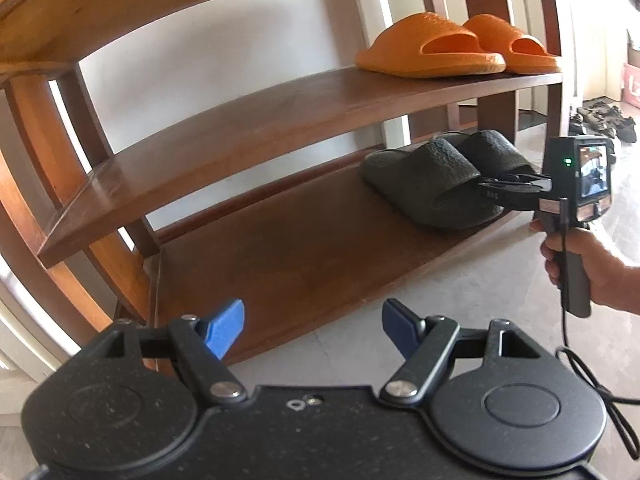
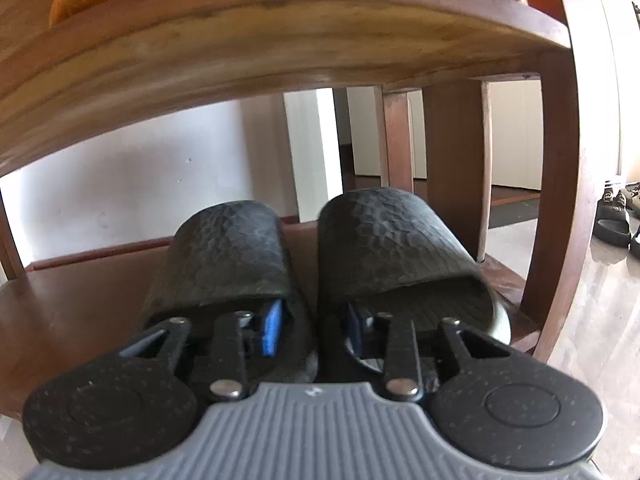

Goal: Organize scattered shoes
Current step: 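Carry the dark grey slides with the right gripper onto the lower shelf, then open the right gripper and pull it back from the grey slides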

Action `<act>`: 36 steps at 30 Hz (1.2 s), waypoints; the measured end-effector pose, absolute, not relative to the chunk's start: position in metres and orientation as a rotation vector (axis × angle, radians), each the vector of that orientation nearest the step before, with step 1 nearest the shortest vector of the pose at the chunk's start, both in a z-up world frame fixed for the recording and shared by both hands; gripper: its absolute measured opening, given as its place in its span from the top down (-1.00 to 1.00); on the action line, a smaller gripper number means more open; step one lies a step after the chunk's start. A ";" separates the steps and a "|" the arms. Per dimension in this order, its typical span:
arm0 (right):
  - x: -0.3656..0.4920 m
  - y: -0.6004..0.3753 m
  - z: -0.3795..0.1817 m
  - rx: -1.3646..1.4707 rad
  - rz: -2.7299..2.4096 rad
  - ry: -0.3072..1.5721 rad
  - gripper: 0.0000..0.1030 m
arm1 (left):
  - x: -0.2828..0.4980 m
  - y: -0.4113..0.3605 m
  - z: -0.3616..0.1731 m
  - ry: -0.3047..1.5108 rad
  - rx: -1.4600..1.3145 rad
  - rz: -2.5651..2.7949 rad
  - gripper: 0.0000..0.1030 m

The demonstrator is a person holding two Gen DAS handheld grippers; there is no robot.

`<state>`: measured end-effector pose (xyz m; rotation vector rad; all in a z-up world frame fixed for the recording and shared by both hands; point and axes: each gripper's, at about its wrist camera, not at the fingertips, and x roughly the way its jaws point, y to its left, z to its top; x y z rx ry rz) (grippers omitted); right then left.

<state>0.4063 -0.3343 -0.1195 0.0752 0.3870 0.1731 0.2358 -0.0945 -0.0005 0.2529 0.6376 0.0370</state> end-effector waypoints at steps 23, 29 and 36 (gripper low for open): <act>0.387 -0.355 -0.106 0.065 0.199 0.388 0.04 | 0.289 -0.112 -0.015 0.647 0.206 0.185 -0.48; 0.394 -0.359 -0.099 0.098 0.178 0.385 0.04 | 0.286 -0.119 -0.017 0.652 0.223 0.160 -0.49; 0.344 -0.358 -0.093 0.099 0.239 0.337 0.04 | 0.278 -0.103 -0.018 0.661 0.236 0.181 -0.49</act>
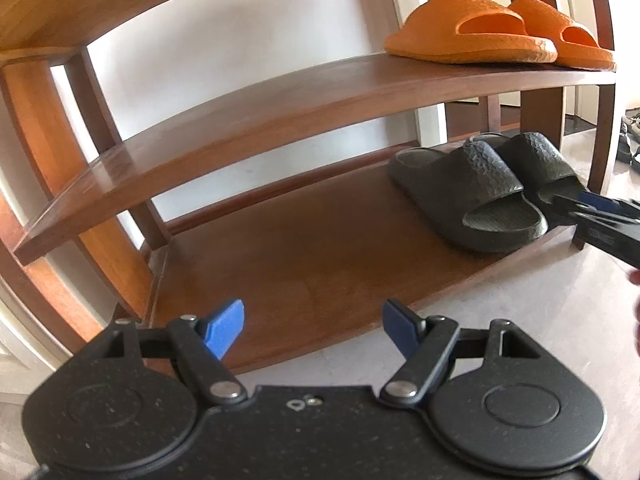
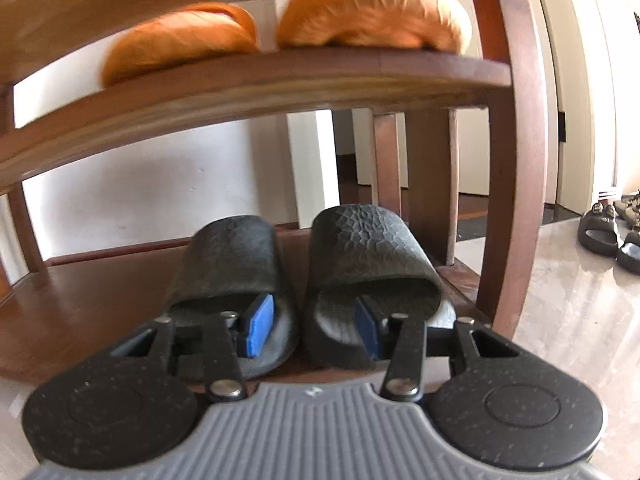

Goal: Organize scattered shoes
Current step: 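Open the right gripper and pull it back from the grey slides, then close the right gripper on the heels of the pink slipper pair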

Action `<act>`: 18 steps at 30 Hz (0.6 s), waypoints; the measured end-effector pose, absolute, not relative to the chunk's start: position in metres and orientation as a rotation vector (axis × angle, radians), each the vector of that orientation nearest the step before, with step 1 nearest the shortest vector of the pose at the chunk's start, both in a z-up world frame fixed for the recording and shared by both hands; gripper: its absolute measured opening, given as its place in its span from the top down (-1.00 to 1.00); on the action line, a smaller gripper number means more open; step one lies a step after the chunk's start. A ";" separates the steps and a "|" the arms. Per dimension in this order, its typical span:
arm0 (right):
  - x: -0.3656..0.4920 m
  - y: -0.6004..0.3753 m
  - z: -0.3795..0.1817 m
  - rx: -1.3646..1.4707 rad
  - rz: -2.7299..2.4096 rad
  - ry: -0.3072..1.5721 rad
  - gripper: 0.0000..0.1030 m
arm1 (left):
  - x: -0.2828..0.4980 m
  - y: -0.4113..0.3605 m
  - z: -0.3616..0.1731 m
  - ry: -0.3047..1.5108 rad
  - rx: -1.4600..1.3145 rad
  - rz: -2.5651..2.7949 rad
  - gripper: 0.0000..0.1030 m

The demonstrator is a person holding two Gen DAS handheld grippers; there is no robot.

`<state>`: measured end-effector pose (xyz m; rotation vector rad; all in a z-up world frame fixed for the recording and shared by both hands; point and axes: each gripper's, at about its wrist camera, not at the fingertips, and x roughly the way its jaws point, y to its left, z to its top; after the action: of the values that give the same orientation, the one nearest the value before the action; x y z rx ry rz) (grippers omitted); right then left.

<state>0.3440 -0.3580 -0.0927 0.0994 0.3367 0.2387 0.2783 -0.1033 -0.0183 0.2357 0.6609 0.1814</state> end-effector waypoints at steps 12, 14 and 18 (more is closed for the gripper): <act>0.171 -0.251 -0.094 0.117 0.953 0.587 0.02 | 0.212 -0.023 0.006 0.670 0.291 0.385 -0.49; 0.148 -0.228 -0.095 0.112 1.083 0.641 0.02 | 0.190 -0.005 0.011 0.682 0.307 0.419 -0.50; 0.129 -0.179 -0.101 0.085 1.184 0.855 0.02 | 0.173 0.014 0.013 0.715 0.359 0.425 -0.50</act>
<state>0.1288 -0.1787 -0.1011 0.0854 0.8554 1.1839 0.1732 0.0140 0.0127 0.3594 0.7154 0.4254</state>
